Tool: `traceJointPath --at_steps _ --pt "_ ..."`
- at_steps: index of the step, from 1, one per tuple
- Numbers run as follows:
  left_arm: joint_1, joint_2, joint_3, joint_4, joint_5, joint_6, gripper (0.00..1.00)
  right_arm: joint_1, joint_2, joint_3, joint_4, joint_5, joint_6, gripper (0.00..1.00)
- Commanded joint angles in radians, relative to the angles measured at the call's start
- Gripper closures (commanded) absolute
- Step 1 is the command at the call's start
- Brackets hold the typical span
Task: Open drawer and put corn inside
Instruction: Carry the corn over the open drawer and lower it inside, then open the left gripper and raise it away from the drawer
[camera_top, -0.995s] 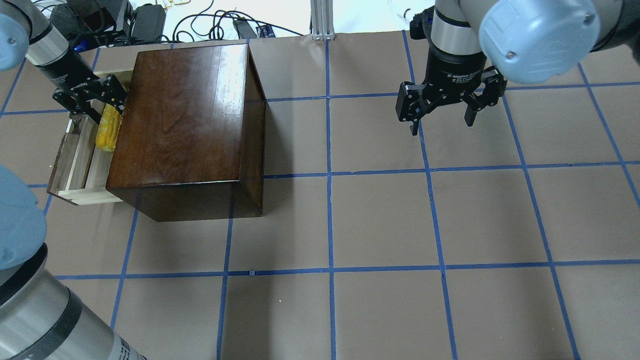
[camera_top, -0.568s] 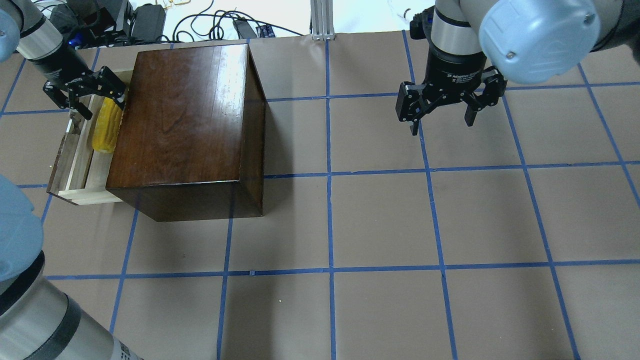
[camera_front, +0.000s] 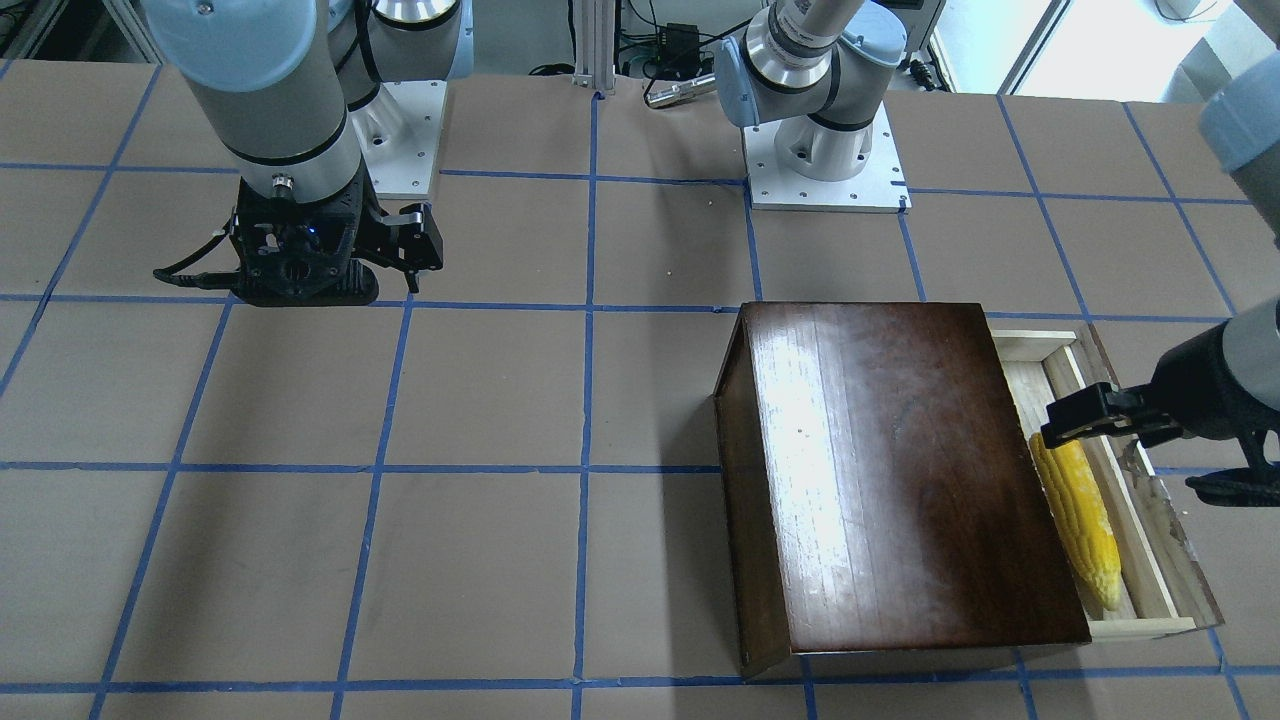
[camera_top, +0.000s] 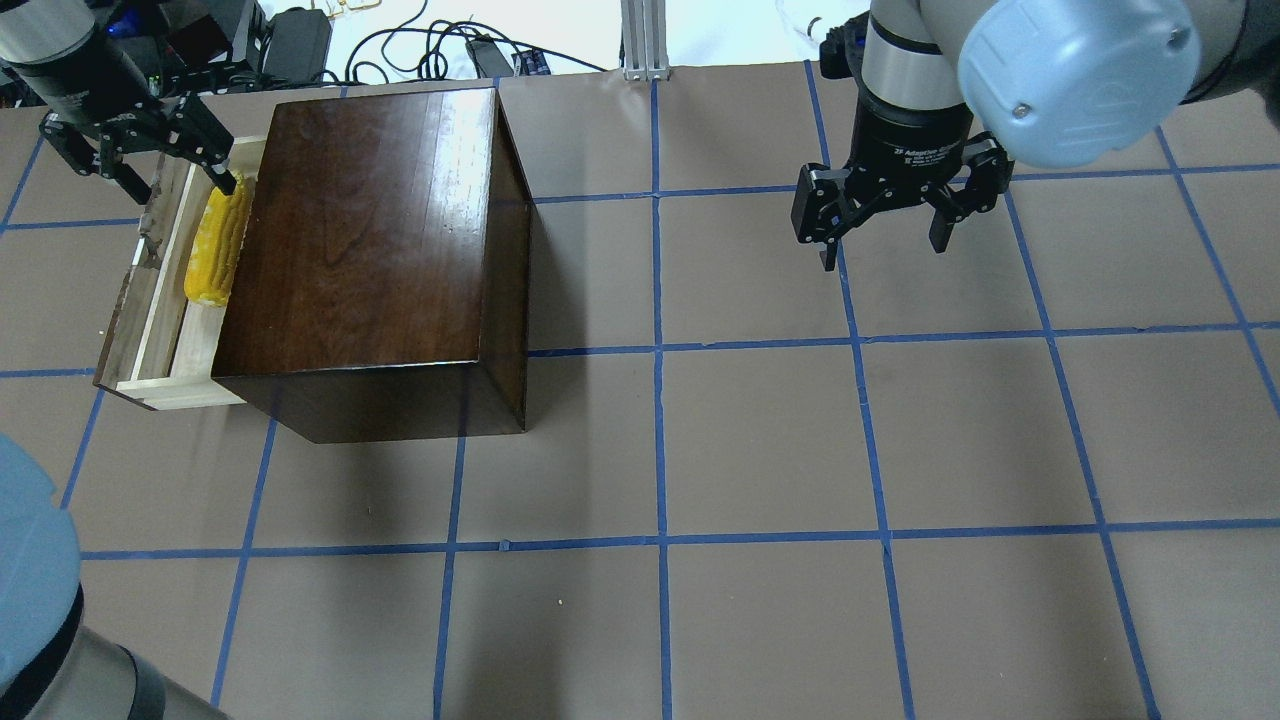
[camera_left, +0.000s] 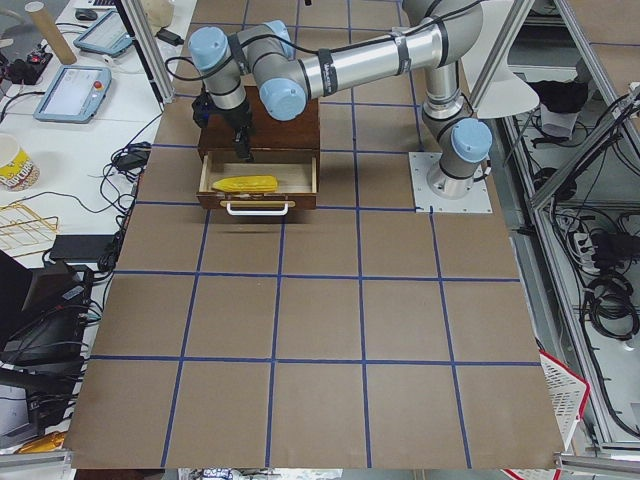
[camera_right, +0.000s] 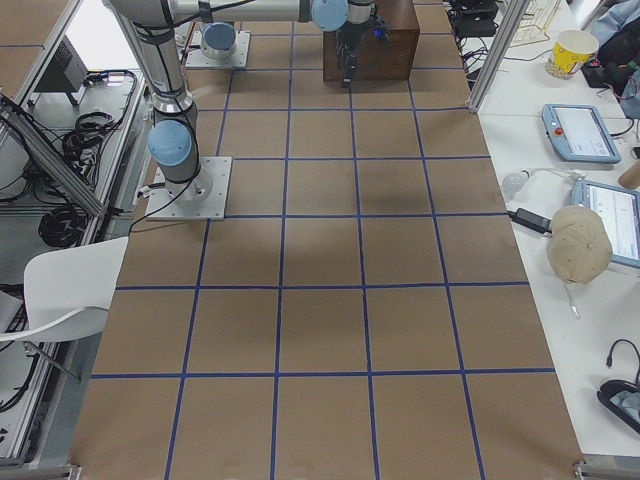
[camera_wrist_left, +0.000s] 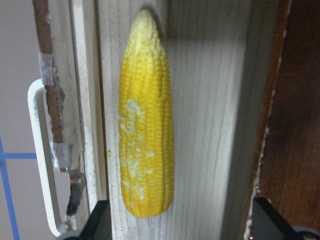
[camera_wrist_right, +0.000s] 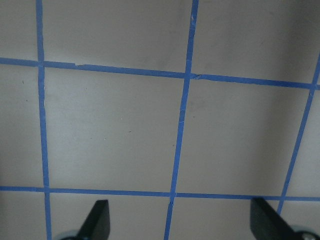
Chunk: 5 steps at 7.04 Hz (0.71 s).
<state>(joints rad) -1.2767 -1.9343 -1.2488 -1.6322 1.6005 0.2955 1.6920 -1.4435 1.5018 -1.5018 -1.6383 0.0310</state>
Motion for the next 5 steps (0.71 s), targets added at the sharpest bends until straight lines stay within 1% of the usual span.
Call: traceJointPath --at_steps 1,2,3,4,5 --pt "-0.111 0.043 -0.001 0.005 0.027 -0.018 0.00 0.000 0.000 0.000 0.000 0.000 0.001 0.00" --pt "-0.136 0.061 -0.009 -0.003 0.013 -0.031 0.00 0.000 0.000 0.000 0.000 0.000 0.001 0.00" --pt "-0.160 0.084 -0.020 -0.006 -0.029 -0.091 0.00 0.000 0.000 0.000 0.000 0.000 0.000 0.00" --pt "-0.183 0.113 -0.052 -0.006 -0.039 -0.129 0.00 0.000 0.000 0.000 0.000 0.000 0.001 0.00" --pt "-0.206 0.148 -0.107 -0.003 -0.037 -0.174 0.00 0.000 0.000 0.000 0.000 0.000 0.001 0.00"
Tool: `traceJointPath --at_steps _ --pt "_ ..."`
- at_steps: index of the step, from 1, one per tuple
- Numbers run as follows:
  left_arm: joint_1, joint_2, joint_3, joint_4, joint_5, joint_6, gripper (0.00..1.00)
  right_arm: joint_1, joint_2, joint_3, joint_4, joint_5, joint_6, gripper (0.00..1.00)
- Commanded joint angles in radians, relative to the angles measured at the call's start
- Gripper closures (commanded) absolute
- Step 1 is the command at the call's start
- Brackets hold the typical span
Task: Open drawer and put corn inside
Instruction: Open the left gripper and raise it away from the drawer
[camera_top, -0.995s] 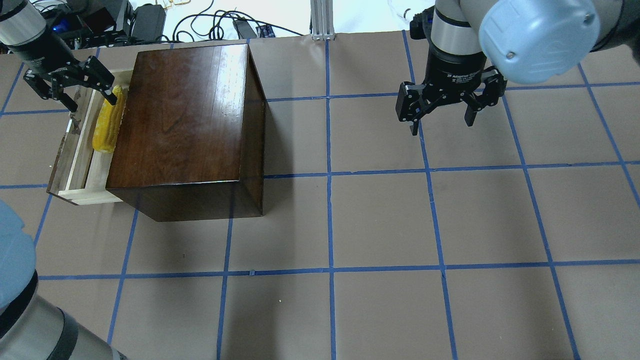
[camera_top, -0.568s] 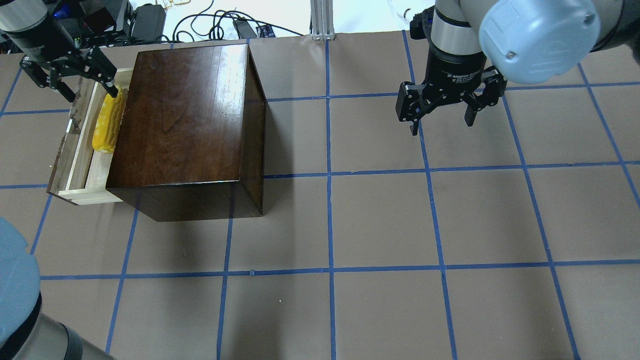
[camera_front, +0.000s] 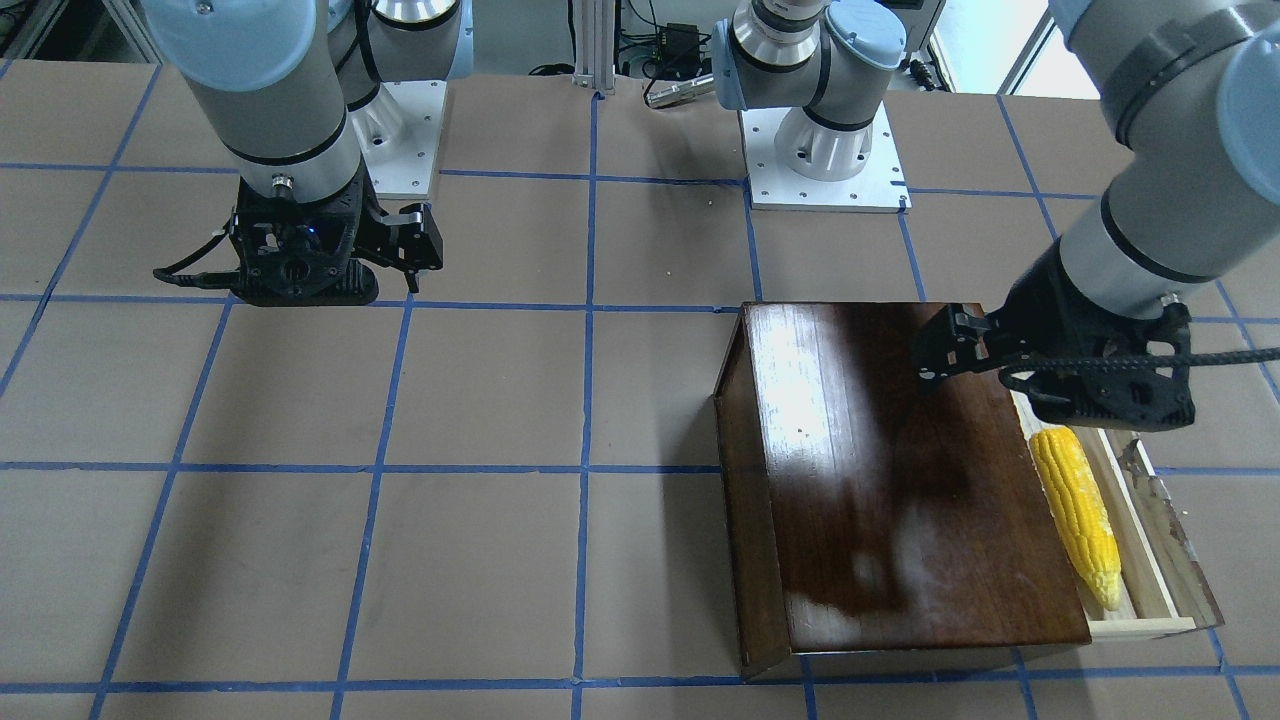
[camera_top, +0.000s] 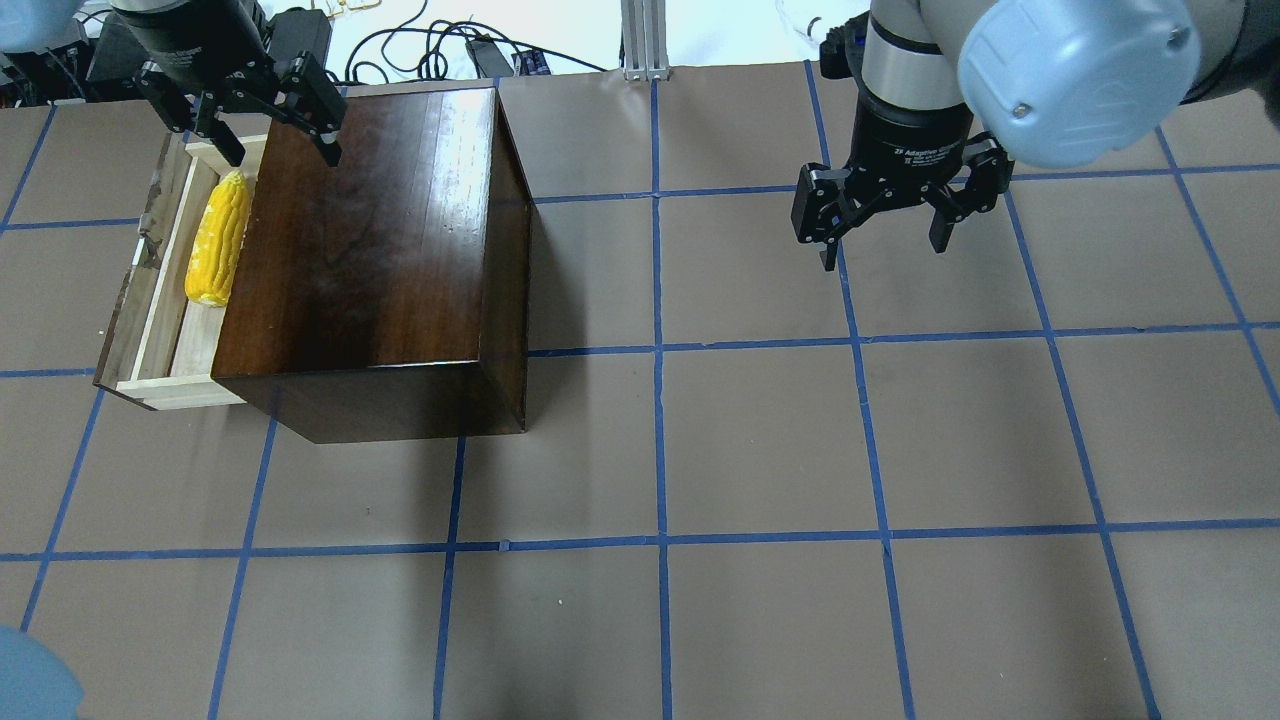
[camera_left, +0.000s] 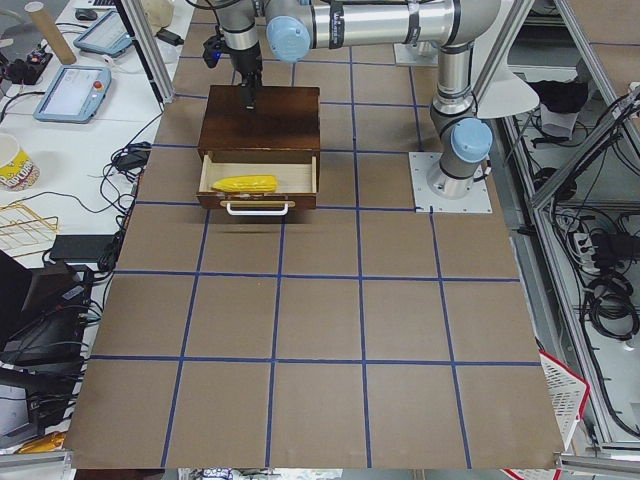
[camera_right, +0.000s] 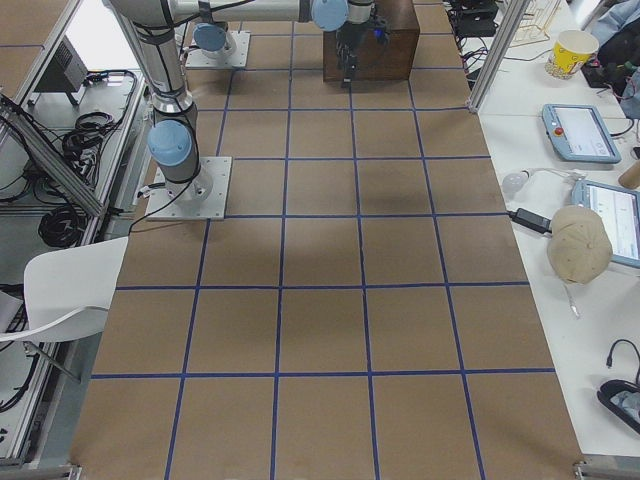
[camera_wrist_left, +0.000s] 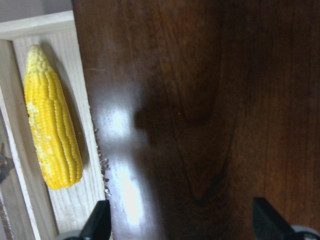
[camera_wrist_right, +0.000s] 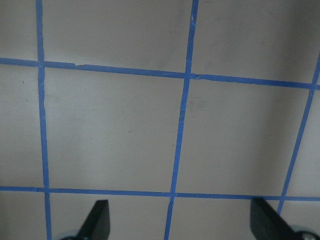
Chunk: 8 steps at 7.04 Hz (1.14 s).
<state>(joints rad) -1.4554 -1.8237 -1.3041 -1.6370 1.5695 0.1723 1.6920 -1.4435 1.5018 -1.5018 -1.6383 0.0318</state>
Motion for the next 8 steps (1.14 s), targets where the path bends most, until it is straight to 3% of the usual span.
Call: traceJointPath --at_steps 1,8 --pt "-0.049 0.073 -0.101 0.011 -0.006 -0.119 0.00 0.000 0.000 0.000 0.000 0.000 -0.001 0.00" --pt "-0.102 0.202 -0.271 0.078 0.009 -0.157 0.00 0.000 0.000 0.000 0.000 0.000 -0.001 0.00"
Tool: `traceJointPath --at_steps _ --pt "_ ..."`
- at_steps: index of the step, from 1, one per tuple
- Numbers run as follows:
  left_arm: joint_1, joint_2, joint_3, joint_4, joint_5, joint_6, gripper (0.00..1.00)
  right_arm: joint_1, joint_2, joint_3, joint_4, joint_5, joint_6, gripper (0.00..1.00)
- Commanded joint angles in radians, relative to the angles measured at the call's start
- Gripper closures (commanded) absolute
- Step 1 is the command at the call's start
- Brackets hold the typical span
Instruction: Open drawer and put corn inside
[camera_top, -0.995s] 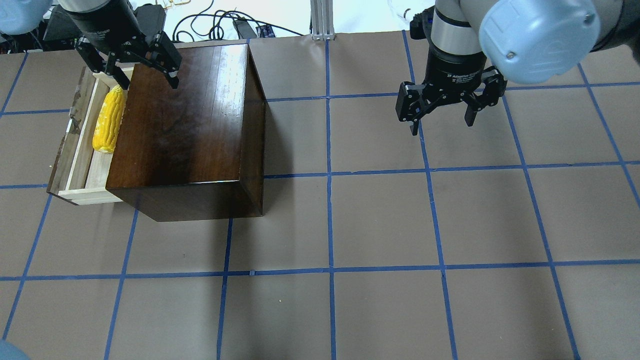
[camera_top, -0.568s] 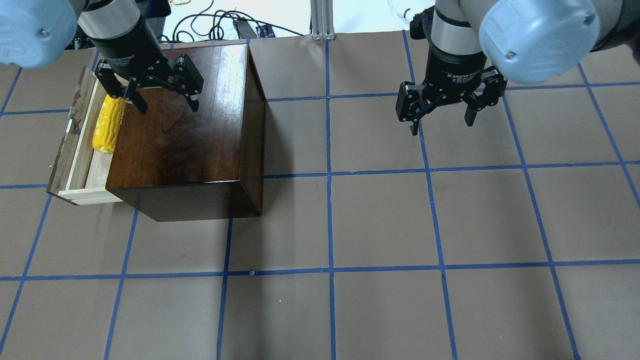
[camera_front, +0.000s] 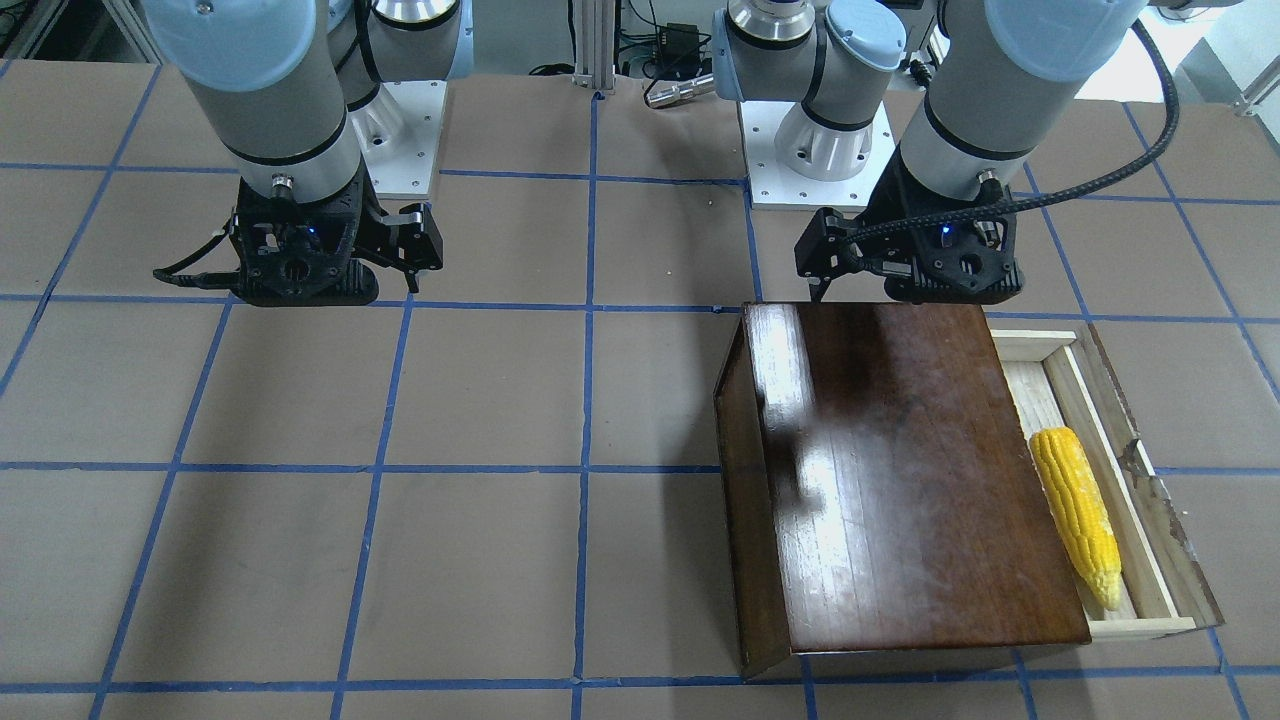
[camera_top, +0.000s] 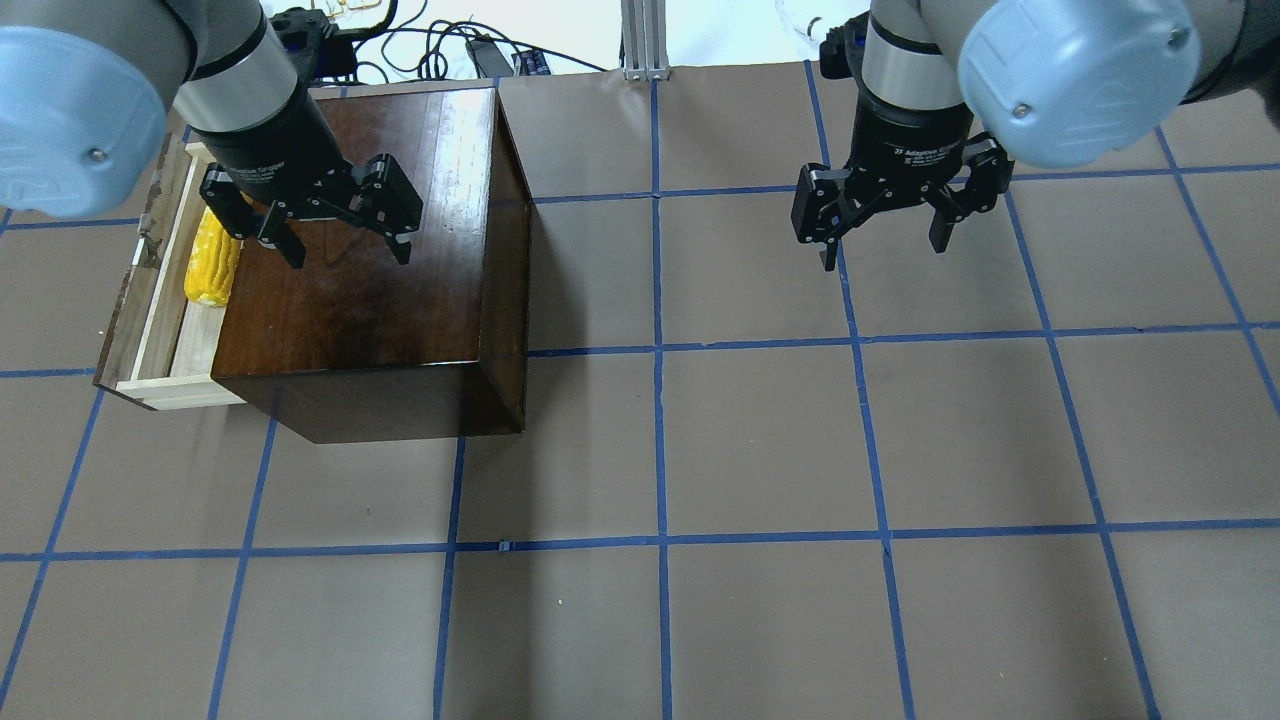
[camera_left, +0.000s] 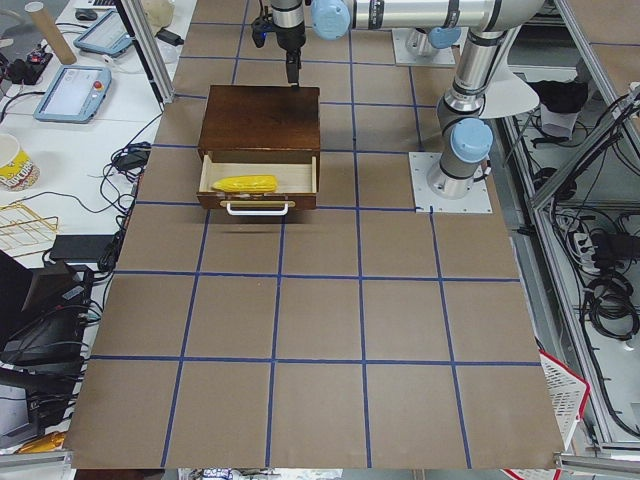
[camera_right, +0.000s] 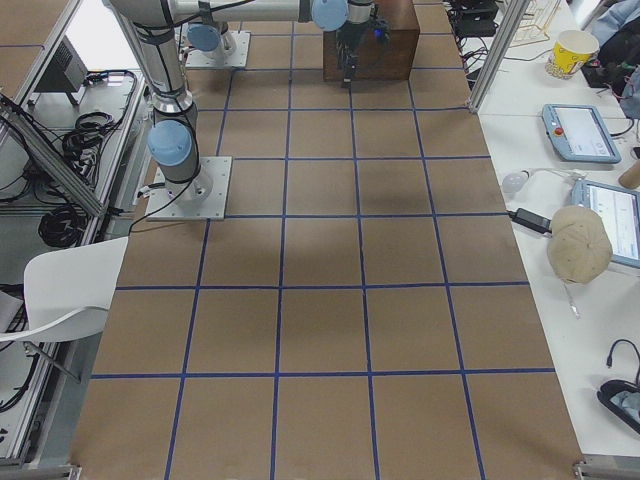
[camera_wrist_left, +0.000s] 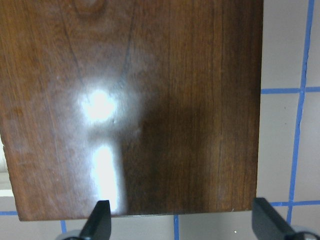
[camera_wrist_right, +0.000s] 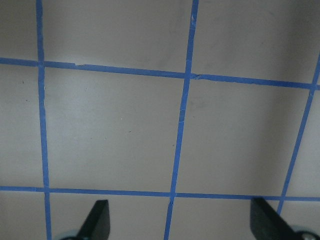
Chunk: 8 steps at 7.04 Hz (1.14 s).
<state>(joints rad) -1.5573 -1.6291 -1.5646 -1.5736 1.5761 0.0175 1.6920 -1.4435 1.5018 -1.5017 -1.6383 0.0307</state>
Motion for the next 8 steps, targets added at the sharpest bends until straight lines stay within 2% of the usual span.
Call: traceJointPath --at_steps 1,8 --pt "0.002 0.005 -0.011 0.015 0.002 -0.001 0.00 0.000 0.000 0.000 0.000 0.000 0.002 0.00" --pt "0.013 0.006 -0.008 0.015 -0.002 0.009 0.00 0.000 0.000 0.000 0.000 0.000 0.000 0.00"
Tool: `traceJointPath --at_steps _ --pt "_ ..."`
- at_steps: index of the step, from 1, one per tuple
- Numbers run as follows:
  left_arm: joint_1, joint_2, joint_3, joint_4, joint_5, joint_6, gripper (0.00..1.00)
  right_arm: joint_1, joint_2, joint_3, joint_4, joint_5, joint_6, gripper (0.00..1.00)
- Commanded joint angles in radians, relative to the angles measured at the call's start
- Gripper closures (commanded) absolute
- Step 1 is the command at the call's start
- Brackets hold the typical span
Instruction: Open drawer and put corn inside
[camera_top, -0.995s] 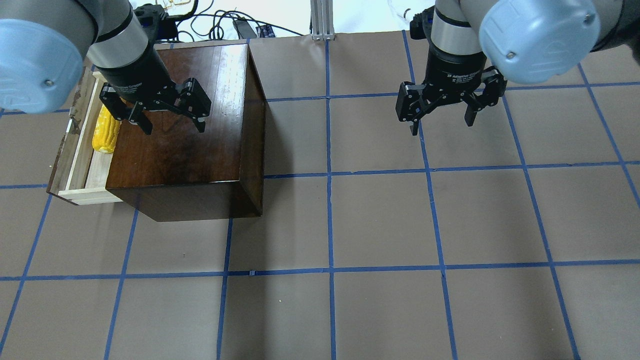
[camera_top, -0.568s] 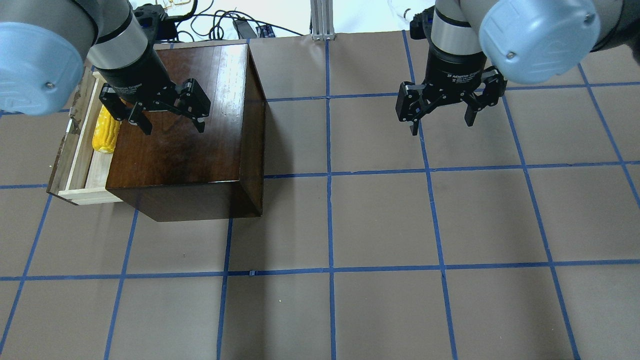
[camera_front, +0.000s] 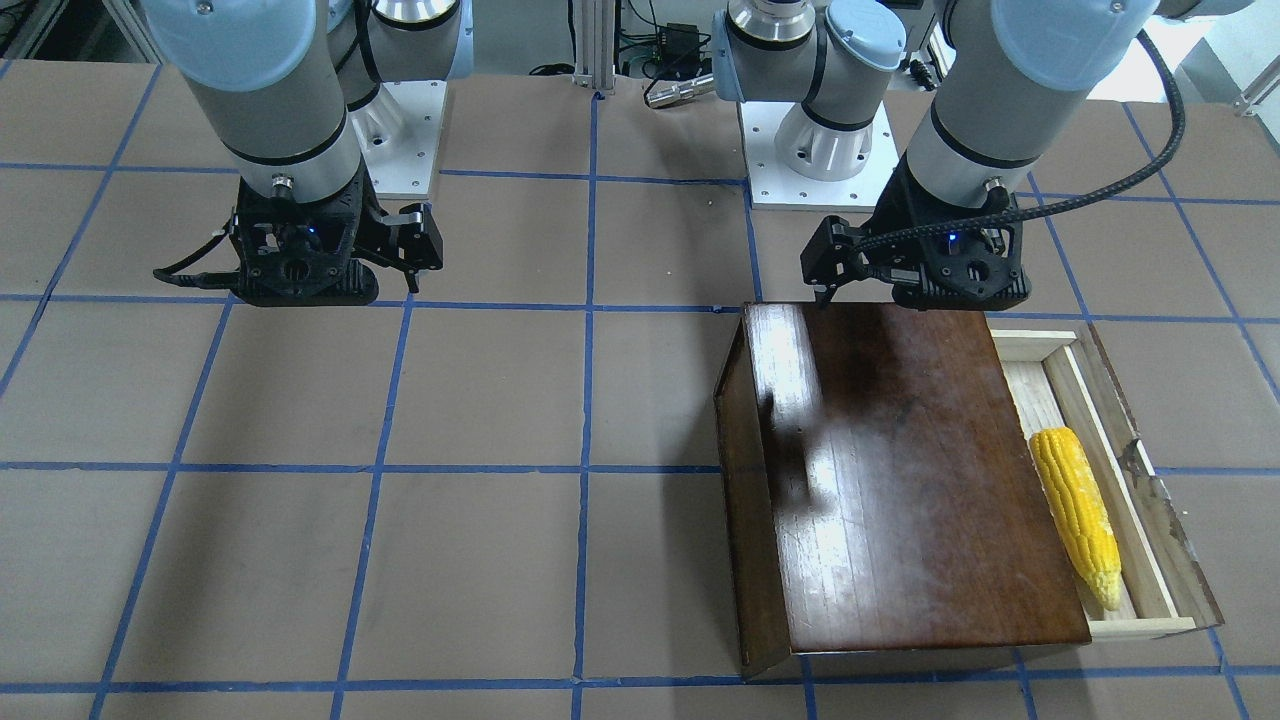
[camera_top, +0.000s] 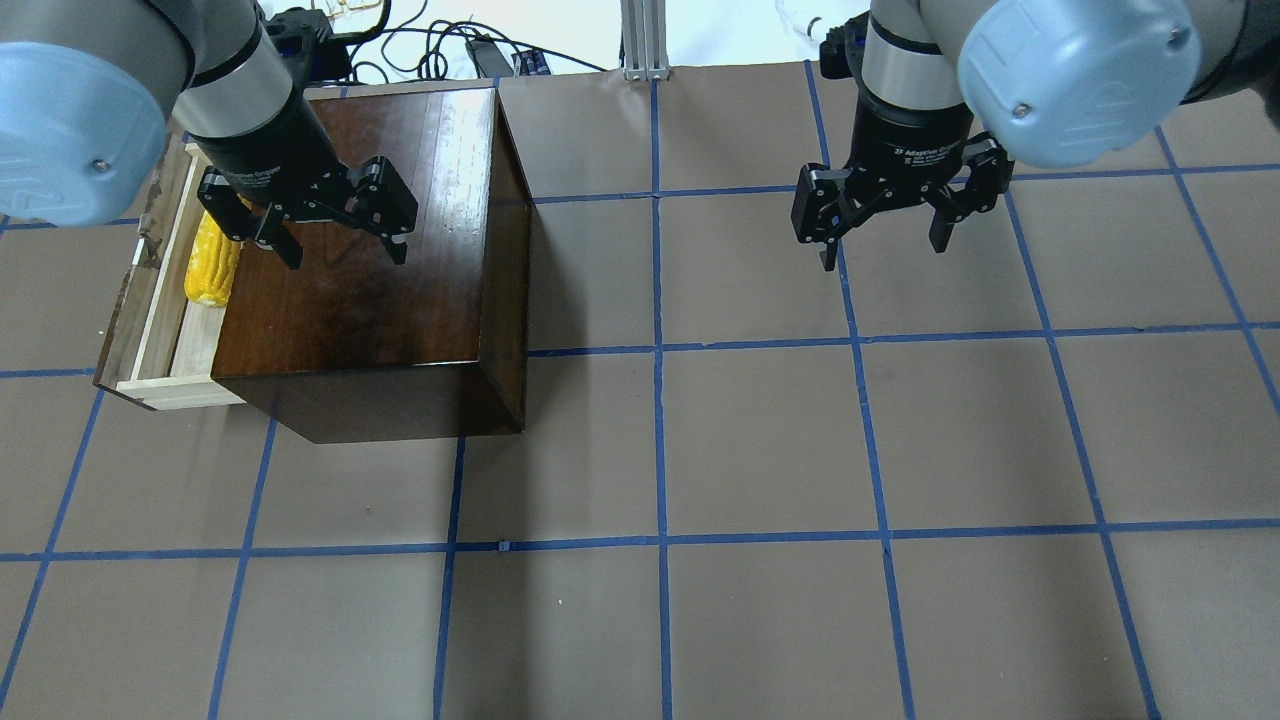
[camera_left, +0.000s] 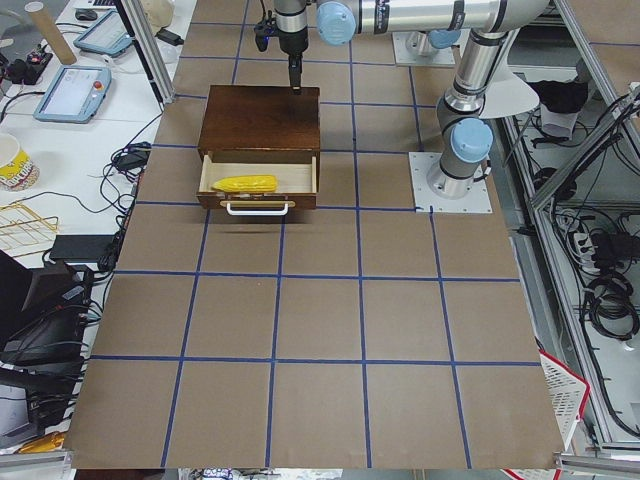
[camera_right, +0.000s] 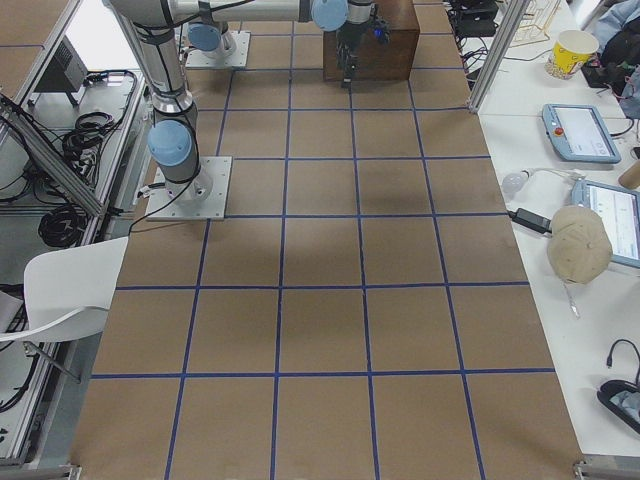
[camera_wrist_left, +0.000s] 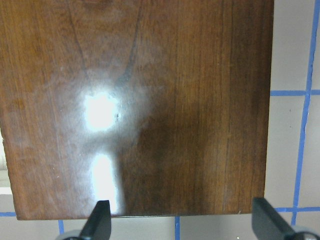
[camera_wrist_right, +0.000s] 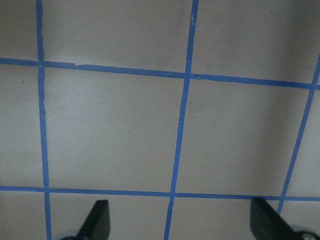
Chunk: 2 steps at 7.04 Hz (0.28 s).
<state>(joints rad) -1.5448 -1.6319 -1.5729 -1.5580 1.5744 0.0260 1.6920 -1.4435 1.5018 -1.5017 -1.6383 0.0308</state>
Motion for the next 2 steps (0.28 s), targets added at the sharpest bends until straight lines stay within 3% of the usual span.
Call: traceJointPath --at_steps 1,2 --pt "0.000 0.007 0.001 -0.001 -0.002 0.002 0.00 0.000 0.000 0.000 0.000 0.000 0.001 0.00" --pt "0.000 0.007 0.001 -0.001 -0.002 0.000 0.00 0.000 0.000 0.000 0.000 0.000 0.000 0.00"
